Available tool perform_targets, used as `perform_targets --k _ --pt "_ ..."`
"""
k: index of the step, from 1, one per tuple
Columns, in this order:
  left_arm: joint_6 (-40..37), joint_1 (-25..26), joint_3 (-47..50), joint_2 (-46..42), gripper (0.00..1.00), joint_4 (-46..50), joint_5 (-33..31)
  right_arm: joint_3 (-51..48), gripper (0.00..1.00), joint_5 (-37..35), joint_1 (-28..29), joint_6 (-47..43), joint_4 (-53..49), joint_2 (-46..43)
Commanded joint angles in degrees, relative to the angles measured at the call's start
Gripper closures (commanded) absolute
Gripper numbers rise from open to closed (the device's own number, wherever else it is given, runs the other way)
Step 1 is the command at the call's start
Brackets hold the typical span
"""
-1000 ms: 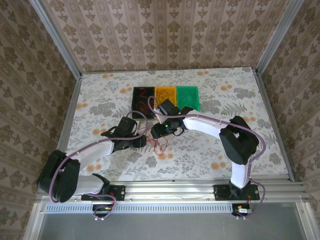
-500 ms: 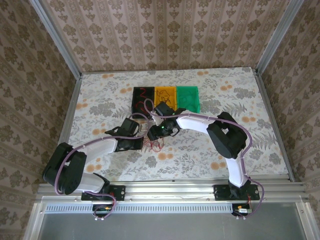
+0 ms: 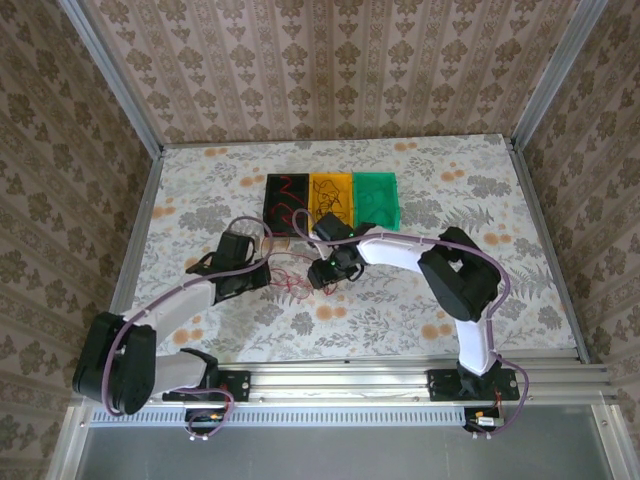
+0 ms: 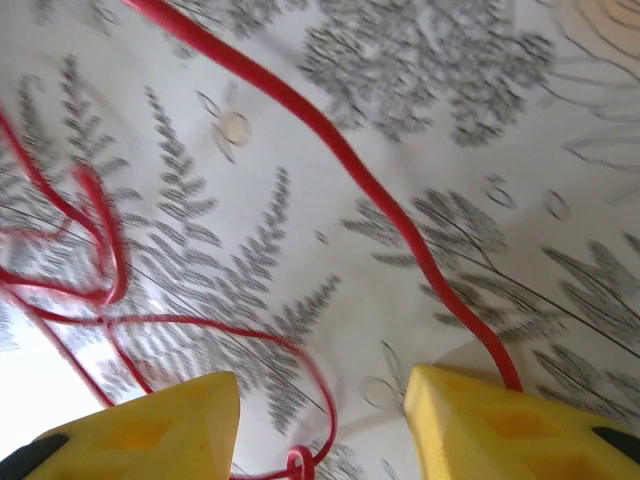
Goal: Untangle the cables
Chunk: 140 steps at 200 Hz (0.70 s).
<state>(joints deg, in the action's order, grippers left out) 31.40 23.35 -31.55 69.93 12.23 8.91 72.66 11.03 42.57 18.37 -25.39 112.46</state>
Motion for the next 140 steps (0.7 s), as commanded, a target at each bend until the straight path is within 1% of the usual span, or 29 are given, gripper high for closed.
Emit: perform_targets --k 1,22,47,63,86,89,121,134,140 --pt "4.01 -2.21 0.79 -2.28 1.00 1.95 -3.28 -8.14 0.50 -11.75 -3.07 3.79 -10.54 -2.40" --pt "5.50 -3.30 0.40 -3.41 1.00 4.73 -7.36 -14.36 0.50 -11.60 -7.34 7.98 -9.78 -7.01" --pt "6.74 -3.67 -0.17 -4.50 1.00 7.53 -11.64 -20.77 0.50 -9.63 -12.84 13.14 -7.01 -11.90" --pt "7.27 -3.96 0.08 -5.30 1.00 8.13 -12.63 -23.09 0.50 -9.28 -15.37 15.27 -5.68 -13.74" --pt "7.36 -3.98 0.60 -5.77 1.00 8.00 -12.09 -24.03 0.49 -9.22 -17.64 16.97 -5.64 -15.10" --pt "7.36 -3.97 0.61 -5.77 1.00 8.01 -11.95 -24.26 0.49 -9.18 -18.04 17.21 -4.16 -15.33" --pt "7.30 -3.85 0.92 -6.55 1.00 7.24 -10.71 -25.67 0.49 -10.66 -19.35 19.38 -3.00 -16.98" --pt "6.14 -3.73 1.50 -8.45 1.00 4.19 -7.74 -25.99 0.49 -10.70 -19.51 19.34 -2.31 -17.32" --pt "5.44 -3.75 2.02 -9.99 1.00 1.85 -5.20 -25.83 0.49 -11.00 -19.49 19.23 -2.30 -17.19"
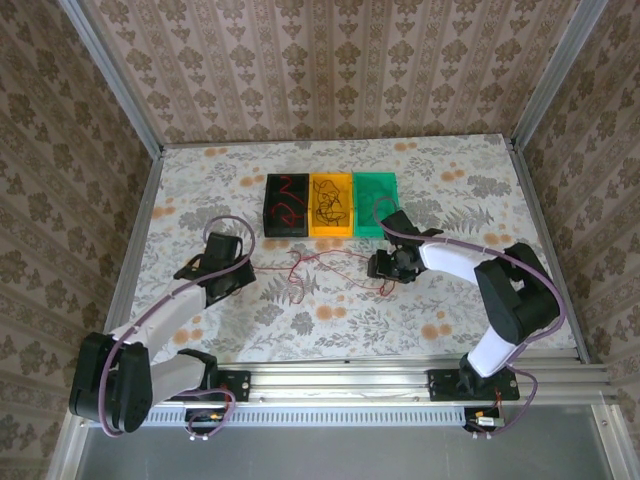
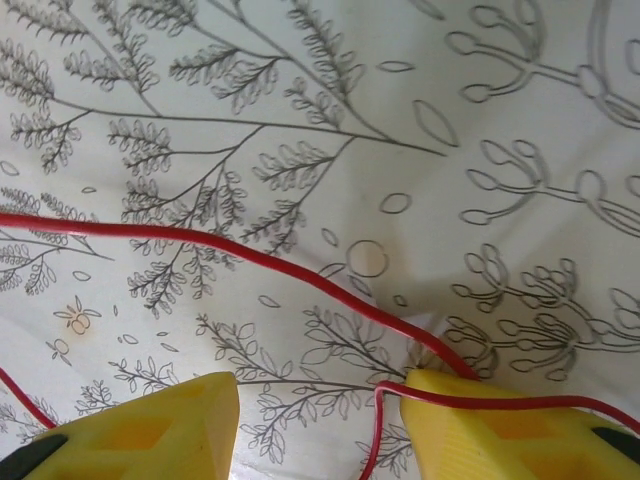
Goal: Untangle the cables
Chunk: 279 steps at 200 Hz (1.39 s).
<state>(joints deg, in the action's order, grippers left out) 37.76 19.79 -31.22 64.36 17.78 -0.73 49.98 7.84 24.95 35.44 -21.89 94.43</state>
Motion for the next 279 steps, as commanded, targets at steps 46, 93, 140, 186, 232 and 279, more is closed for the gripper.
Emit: perform_targets --k 46,93,140,186,232,279 --pt "-7.22 -0.73 -1.22 -21.62 1.00 -12.79 13.05 -3.13 0.49 -6.93 -2.35 2.04 -5.45 2.92" --pt "-9.26 -6.26 -8.69 -30.94 1.00 -9.67 6.22 -3.75 0.49 -5.85 -2.69 1.91 -4.65 2.91" --pt "-7.56 -14.71 -14.63 -27.12 1.00 -8.86 10.50 -4.40 0.49 -4.99 -3.06 1.79 -4.08 2.21" --pt "0.56 -14.88 -18.35 -10.09 1.00 -17.03 25.27 -5.10 0.50 0.35 -1.37 -1.16 1.53 -4.72" --pt "-5.32 -9.15 -30.15 7.63 1.00 -6.57 28.50 -6.81 0.49 2.06 -0.34 0.02 7.98 -16.46" --pt "-4.62 -4.41 -38.77 21.32 1.00 0.33 27.28 -4.35 0.48 0.10 -0.41 -0.17 5.99 -21.04"
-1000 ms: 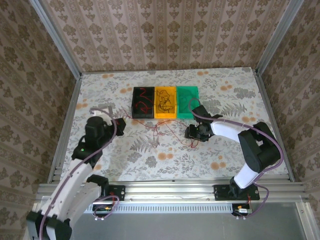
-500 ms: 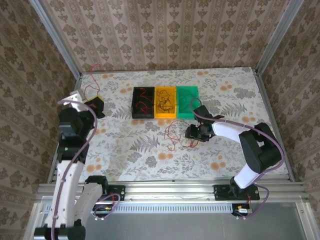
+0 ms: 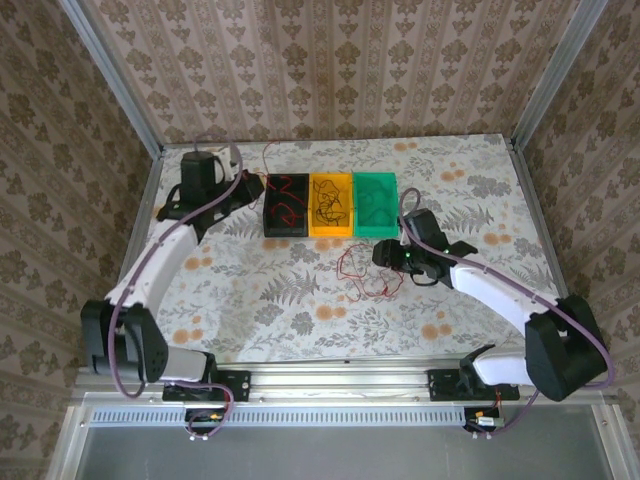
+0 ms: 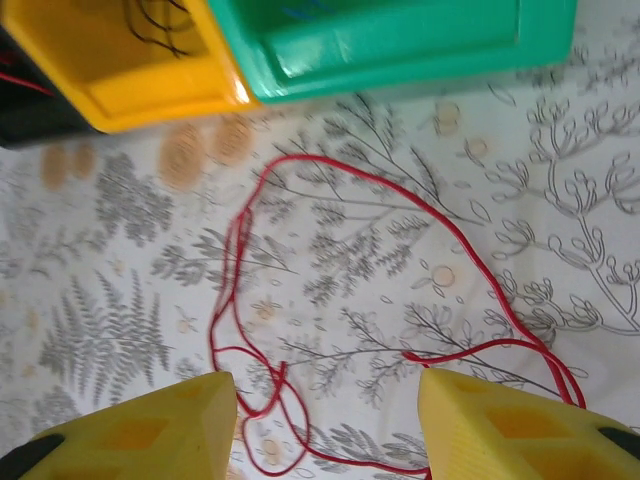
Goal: Untangle the cables
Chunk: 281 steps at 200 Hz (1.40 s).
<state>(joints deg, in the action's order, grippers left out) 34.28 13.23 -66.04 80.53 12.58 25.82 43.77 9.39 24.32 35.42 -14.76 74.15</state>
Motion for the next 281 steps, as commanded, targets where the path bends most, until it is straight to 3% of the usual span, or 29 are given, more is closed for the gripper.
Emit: perform_targets --k 1,86,136,198,281 --pt "-1.15 2.23 -4.07 5.29 1.00 5.62 0.72 1.94 0.48 -1.42 0.22 -0.20 -1.18 -0.72" --pt "-0.60 5.53 -12.58 21.30 1.00 11.65 -4.87 2.07 0.48 -1.37 0.21 0.22 -1.61 1.04" --pt "-0.94 6.50 -17.76 29.61 1.00 8.63 -6.91 1.58 0.48 -1.05 0.25 0.18 -1.38 1.85" --pt "-2.74 8.44 -20.67 34.67 1.00 8.50 -13.78 0.77 0.48 -1.74 0.99 0.67 -1.22 2.34" --pt "-8.77 11.11 -20.84 26.01 0.68 9.50 -23.46 1.58 0.48 -2.22 2.66 0.70 -0.34 3.39"
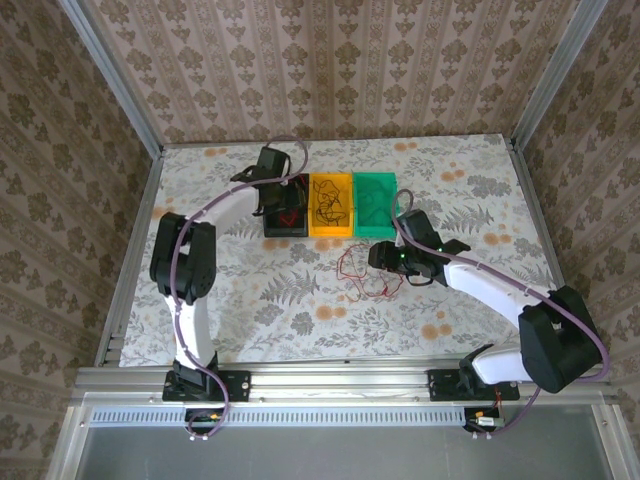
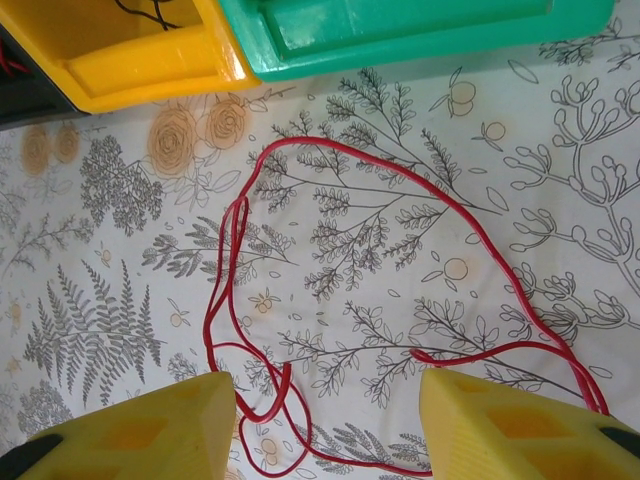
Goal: Untangle the cables
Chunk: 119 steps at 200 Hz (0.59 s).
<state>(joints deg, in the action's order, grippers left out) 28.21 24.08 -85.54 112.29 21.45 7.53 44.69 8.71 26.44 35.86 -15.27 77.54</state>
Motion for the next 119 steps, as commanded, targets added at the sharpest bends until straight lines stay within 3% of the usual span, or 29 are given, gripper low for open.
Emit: perform_targets --k 1,42,61,80,119 --pt "-2.70 0.31 -1.28 -5.93 0.68 0.57 -5.34 0.67 0.48 -1.57 0.55 0.27 0.15 -0.01" --pt "-6.69 1.76 6.55 -16.37 0.57 -4.63 -7.34 -0.10 0.48 -3.51 0.63 0.53 0.42 -1.51" --pt "-11.68 5.77 13.66 -20.90 0.52 -9.29 2.27 -0.39 0.48 -4.44 0.63 0.45 0.12 -1.54" --pt "-17.02 9.55 17.54 -21.81 0.48 -7.20 10.50 -0.48 0.48 -5.70 0.50 0.46 -0.23 -1.26" --pt "-28.57 18.87 19.34 -18.17 0.45 0.16 17.01 0.14 0.48 -7.56 -0.24 -0.09 -1.56 -1.23"
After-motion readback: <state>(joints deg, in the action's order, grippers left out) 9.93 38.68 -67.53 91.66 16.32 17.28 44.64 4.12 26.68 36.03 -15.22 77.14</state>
